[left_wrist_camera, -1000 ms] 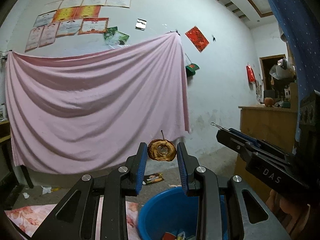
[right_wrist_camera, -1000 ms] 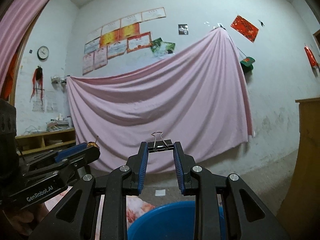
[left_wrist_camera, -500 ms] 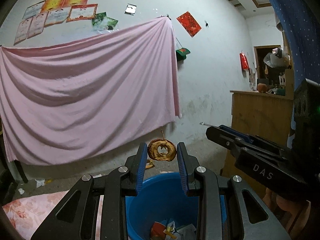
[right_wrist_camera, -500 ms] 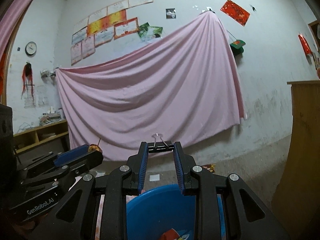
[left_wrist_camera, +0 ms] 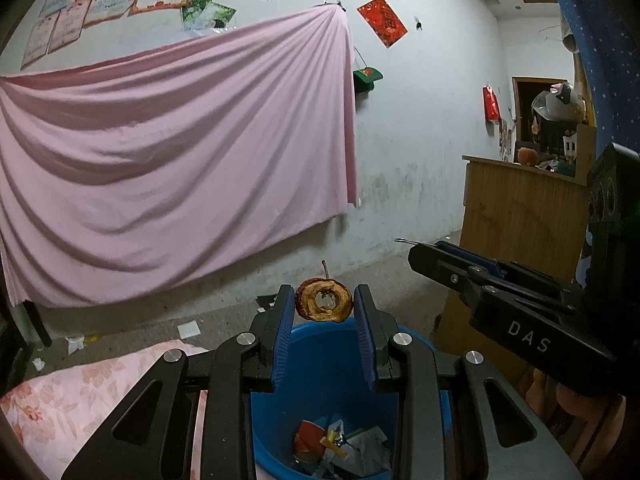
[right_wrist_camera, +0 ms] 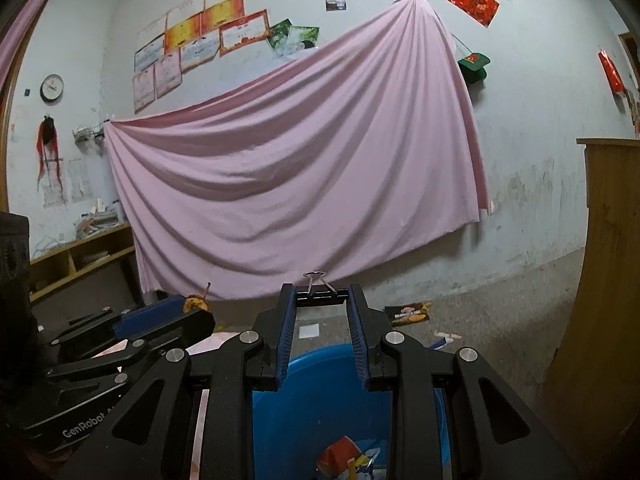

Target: Collect trash

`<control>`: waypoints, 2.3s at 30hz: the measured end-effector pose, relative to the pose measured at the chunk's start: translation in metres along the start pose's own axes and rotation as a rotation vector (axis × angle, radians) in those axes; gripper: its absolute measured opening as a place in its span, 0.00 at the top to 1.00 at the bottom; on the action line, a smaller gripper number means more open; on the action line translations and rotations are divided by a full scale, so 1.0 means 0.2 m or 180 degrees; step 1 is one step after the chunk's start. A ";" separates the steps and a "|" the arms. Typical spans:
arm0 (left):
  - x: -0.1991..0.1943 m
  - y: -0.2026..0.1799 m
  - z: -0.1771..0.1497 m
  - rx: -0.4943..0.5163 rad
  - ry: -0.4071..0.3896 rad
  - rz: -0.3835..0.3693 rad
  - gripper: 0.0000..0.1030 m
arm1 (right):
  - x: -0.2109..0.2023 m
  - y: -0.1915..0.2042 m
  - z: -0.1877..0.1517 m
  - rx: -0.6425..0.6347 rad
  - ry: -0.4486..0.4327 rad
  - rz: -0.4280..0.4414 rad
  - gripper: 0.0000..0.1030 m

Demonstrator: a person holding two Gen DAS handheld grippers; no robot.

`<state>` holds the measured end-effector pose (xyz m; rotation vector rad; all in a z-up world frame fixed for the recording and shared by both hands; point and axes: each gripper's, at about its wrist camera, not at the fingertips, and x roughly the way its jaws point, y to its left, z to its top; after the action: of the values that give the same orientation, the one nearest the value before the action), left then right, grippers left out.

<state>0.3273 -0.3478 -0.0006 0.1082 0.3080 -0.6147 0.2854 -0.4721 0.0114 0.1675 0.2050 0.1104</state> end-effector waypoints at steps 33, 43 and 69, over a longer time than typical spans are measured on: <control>-0.05 0.17 0.02 -0.0237 0.0162 0.0099 0.42 | 0.03 -0.05 0.00 0.0082 0.0080 -0.0056 0.75; -0.13 0.27 0.05 -0.0367 0.0119 0.0271 0.27 | 0.02 -0.02 0.00 0.0060 0.0038 -0.0055 0.62; -0.41 0.48 0.02 -0.0793 -0.0086 0.0735 0.02 | -0.07 0.04 0.03 0.0154 -0.0157 -0.0101 0.00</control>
<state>0.3200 -0.2259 0.0295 -0.1029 0.3382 -0.3451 0.2724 -0.4672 0.0218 0.2148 0.1612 0.0695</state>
